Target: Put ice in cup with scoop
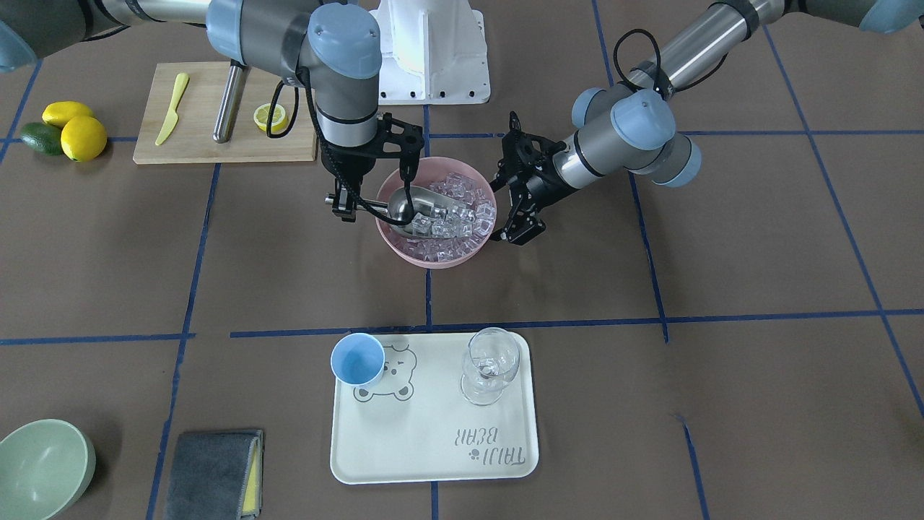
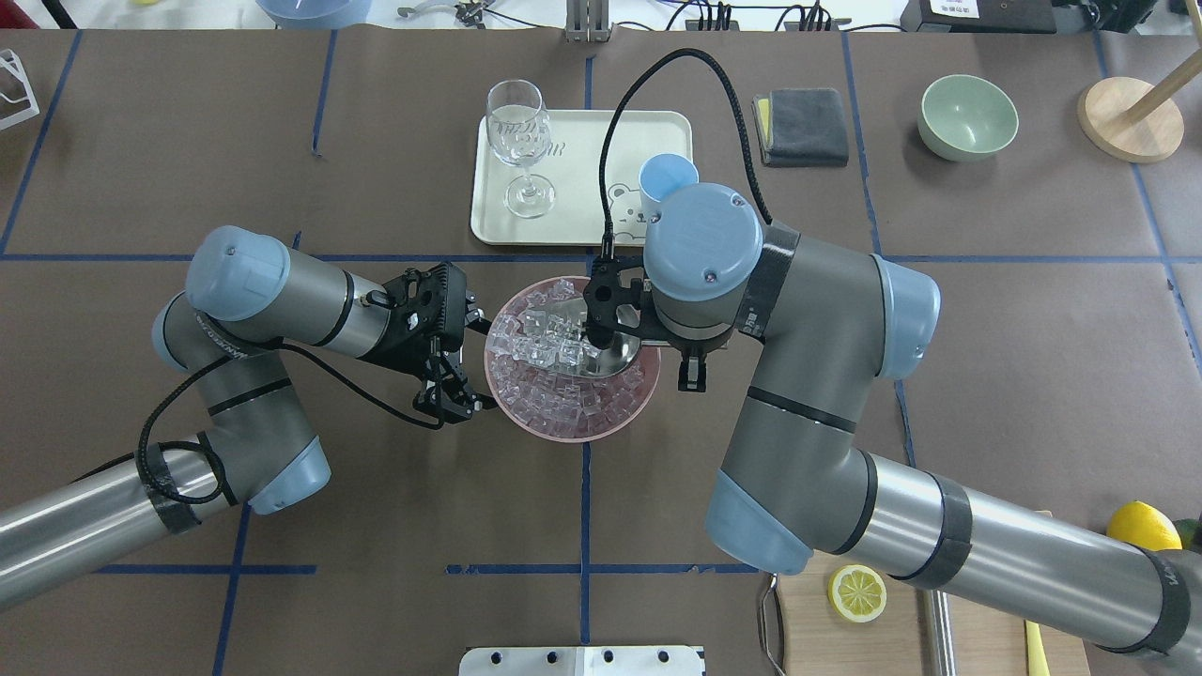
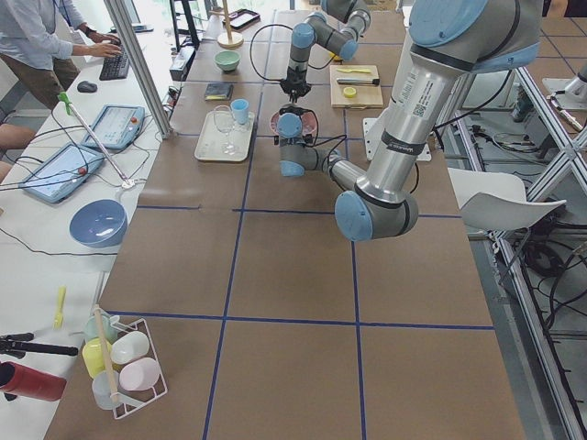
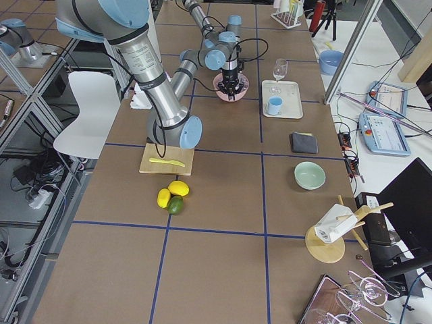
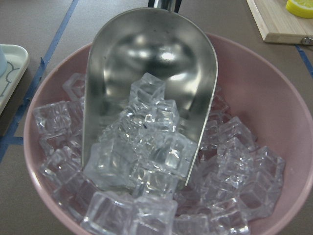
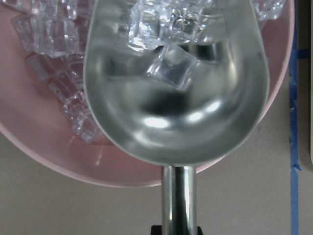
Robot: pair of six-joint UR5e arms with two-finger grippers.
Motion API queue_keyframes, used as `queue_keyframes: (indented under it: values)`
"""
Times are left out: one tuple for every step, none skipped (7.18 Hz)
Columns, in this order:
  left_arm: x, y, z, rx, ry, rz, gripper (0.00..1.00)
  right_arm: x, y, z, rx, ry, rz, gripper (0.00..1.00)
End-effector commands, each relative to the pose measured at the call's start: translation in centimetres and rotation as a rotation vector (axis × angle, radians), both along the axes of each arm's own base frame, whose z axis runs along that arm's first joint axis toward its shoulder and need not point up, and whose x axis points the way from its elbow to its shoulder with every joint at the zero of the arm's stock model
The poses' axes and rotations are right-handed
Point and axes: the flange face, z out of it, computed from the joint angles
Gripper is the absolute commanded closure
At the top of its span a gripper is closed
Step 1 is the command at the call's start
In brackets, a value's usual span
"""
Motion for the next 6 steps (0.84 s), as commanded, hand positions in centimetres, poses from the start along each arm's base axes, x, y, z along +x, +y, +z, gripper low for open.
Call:
queue_keyframes:
  values:
    - [-0.4,-0.5,0.2,-0.003,-0.004,-0.009,0.00,1.5,-1.0,1.5,-0.027,-0.112,-0.022,1.00]
    - [-0.4,-0.5,0.2,-0.003,-0.004,-0.009,0.00,2.7,-1.6,2.3,-0.045,-0.168,-0.035,1.00]
    - [-0.4,-0.5,0.2,-0.003,-0.004,-0.009,0.00,4.3,-2.1,2.4,-0.065,-0.197,-0.040,1.00]
    - [-0.4,-0.5,0.2,-0.003,-0.004,-0.009,0.00,5.7,-2.1,1.3,-0.066,-0.229,-0.044,1.00]
    - [-0.6,-0.7,0.6,-0.008,-0.011,-0.012,0.00,6.7,-2.0,0.7,-0.067,-0.250,-0.048,1.00]
    - [-1.9,-1.7,1.2,-0.016,-0.021,-0.035,0.00,7.6,-2.2,0.1,-0.068,-0.268,-0.040,1.00]
